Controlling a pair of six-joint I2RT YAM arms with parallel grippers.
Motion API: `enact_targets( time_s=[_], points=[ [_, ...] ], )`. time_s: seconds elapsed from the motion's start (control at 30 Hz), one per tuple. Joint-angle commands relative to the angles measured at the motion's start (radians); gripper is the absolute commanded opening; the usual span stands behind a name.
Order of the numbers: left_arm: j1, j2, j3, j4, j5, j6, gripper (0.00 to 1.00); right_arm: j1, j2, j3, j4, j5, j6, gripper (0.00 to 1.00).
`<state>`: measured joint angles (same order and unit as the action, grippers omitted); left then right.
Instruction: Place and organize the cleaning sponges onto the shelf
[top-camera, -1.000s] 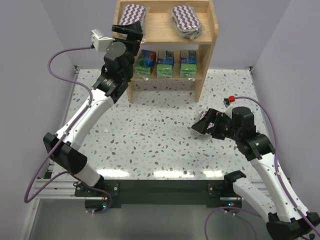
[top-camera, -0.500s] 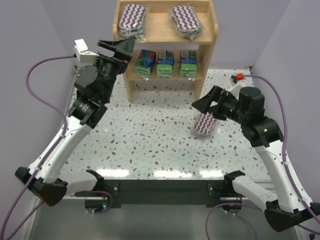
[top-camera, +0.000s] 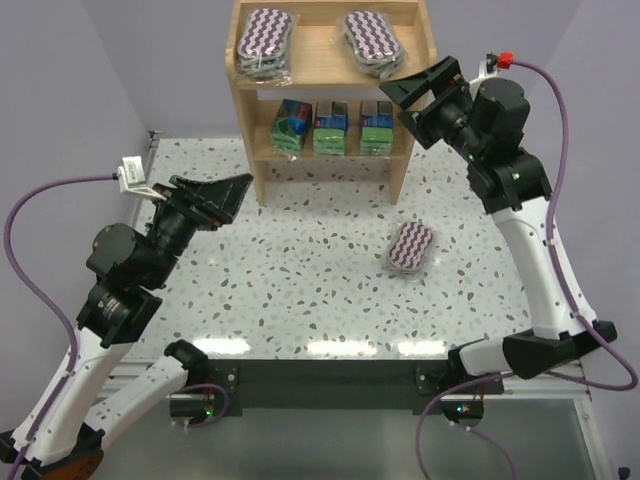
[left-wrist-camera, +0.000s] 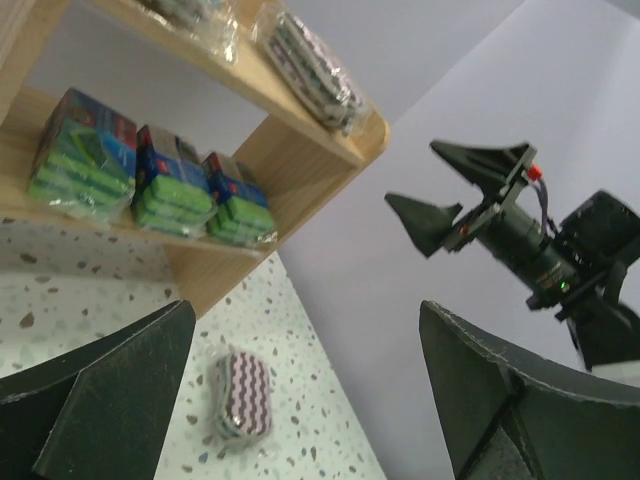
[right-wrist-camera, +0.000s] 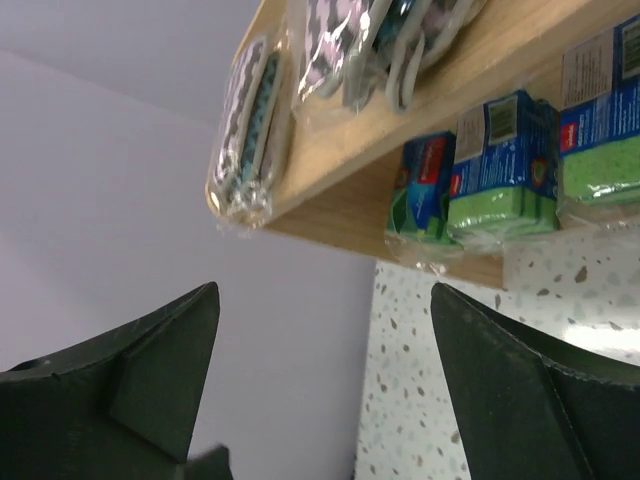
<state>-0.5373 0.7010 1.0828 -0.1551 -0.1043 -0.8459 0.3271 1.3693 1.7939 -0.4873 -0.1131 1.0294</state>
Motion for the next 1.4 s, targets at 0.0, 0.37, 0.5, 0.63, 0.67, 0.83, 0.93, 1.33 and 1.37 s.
enact_targets(
  time_s=[0.0,0.37,0.5,0.63,0.67,0.83,0.93,1.33,1.37],
  points=[
    [-0.003,-0.031,-0.043,-0.113,0.055,0.048,1.0,0.001,0.066,0.085,0.07,0.137,0.151,0.89],
    [-0.003,-0.126,-0.07,-0.245,0.025,0.08,1.0,0.001,0.318,0.357,0.043,0.253,0.241,0.82],
    [-0.003,-0.138,-0.07,-0.276,0.012,0.079,1.0,0.001,0.389,0.427,0.001,0.257,0.261,0.79],
    [-0.003,-0.159,-0.073,-0.291,-0.012,0.079,1.0,0.003,0.43,0.466,-0.004,0.257,0.265,0.69],
    [-0.003,-0.163,-0.075,-0.296,-0.017,0.08,1.0,0.001,0.436,0.472,-0.002,0.256,0.265,0.67],
    [-0.003,-0.172,-0.073,-0.316,-0.037,0.08,1.0,0.001,0.455,0.483,0.009,0.245,0.267,0.39],
    [-0.003,-0.184,-0.075,-0.331,-0.049,0.077,1.0,0.001,0.462,0.486,0.021,0.242,0.268,0.22],
    [-0.003,-0.238,-0.095,-0.374,-0.087,0.061,1.0,0.001,0.381,0.406,0.072,0.32,0.279,0.0],
    [-0.003,-0.238,-0.095,-0.373,-0.087,0.059,1.0,0.003,0.37,0.394,0.078,0.337,0.282,0.0]
  ],
)
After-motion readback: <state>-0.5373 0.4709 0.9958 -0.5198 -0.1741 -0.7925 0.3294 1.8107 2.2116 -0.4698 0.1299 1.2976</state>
